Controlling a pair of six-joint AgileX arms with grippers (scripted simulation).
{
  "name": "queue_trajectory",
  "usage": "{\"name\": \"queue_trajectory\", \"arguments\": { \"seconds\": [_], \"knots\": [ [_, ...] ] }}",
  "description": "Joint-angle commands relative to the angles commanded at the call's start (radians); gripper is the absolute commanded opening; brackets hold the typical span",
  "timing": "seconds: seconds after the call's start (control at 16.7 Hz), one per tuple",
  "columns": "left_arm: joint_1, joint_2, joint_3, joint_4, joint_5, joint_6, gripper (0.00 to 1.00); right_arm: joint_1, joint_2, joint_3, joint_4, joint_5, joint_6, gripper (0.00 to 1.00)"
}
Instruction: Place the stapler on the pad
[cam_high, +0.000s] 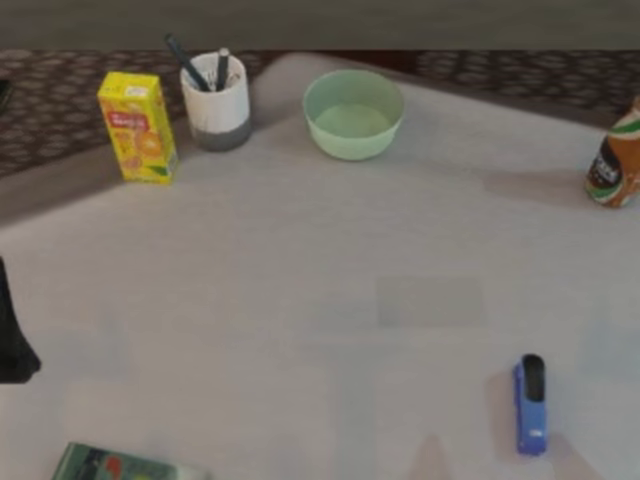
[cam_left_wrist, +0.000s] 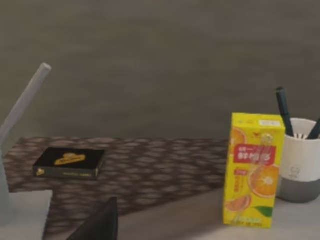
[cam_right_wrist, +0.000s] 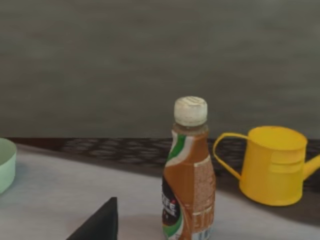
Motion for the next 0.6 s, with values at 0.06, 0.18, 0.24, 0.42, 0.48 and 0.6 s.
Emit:
{"name": "queue_trajectory", "arguments": {
  "seconds": [0.06,0.18,0.24,0.42,0.48,0.6],
  "knots": [
    [0.0,0.0,0.0,0.0,0.0,0.0,1.0,0.0,0.0,0.0,0.0,0.0,0.0,1.0],
    [0.0,0.0,0.0,0.0,0.0,0.0,1.0,0.006,0.012,0.011,-0.01,-0.001,0.006,1.0],
    [0.0,0.0,0.0,0.0,0.0,0.0,1.0,0.016,0.033,0.031,-0.028,-0.001,0.018,1.0],
    [0.0,0.0,0.0,0.0,0.0,0.0,1.0,0.067,0.161,0.141,-0.125,-0.002,0.08,1.0],
    [0.0,0.0,0.0,0.0,0.0,0.0,1.0,0.09,0.225,0.19,-0.169,-0.002,0.107,1.0],
    [0.0,0.0,0.0,0.0,0.0,0.0,1.0,0.141,0.384,0.3,-0.272,-0.001,0.17,1.0]
  ]
}}
